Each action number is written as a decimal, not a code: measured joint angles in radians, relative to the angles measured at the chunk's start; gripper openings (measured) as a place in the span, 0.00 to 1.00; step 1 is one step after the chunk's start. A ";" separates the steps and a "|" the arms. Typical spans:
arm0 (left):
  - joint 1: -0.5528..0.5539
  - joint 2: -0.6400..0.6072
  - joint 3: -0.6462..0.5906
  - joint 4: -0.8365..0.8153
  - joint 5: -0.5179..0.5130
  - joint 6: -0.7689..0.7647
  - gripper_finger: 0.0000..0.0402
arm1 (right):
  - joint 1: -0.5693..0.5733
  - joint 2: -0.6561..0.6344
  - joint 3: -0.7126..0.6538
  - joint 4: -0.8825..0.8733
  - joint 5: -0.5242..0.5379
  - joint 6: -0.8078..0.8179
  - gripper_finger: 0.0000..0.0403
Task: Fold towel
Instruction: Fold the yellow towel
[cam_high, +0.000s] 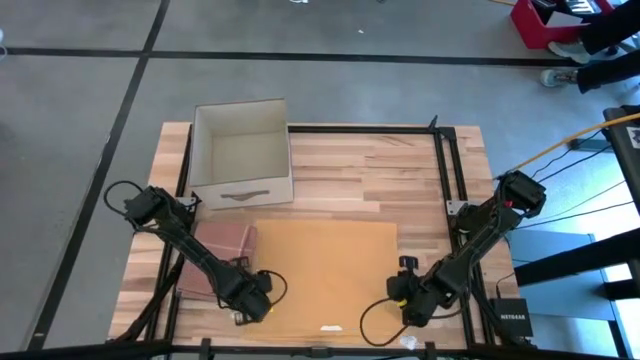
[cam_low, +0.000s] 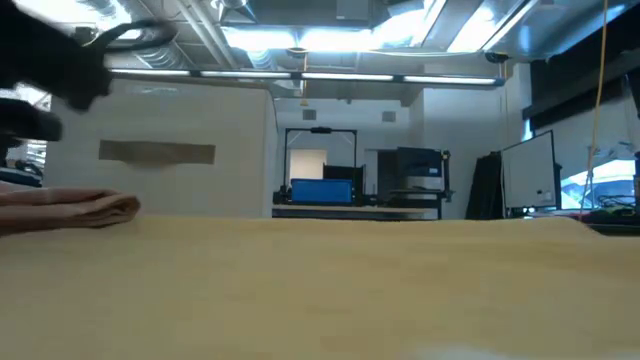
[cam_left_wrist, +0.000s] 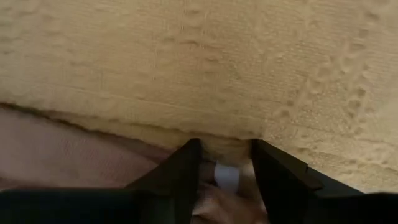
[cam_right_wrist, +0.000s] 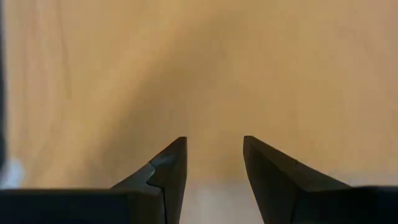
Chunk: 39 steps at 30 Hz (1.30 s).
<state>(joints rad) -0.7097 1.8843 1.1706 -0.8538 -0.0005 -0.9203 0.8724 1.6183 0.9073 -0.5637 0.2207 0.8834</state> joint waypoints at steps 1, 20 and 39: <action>-0.002 0.000 -0.001 -0.034 0.026 0.000 0.36 | -0.005 -0.005 0.000 -0.014 0.000 0.002 0.39; 0.104 -0.069 0.125 0.705 -0.478 0.396 0.36 | -0.082 -0.014 -0.092 0.062 0.188 -0.003 0.39; 0.227 0.340 0.224 0.967 -0.154 0.415 0.36 | -0.351 -0.164 -0.334 0.247 0.257 -0.162 0.39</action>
<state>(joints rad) -0.4831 2.2247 1.3945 0.1135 -0.1541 -0.5049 0.5212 1.4544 0.5732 -0.3169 0.4779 0.7213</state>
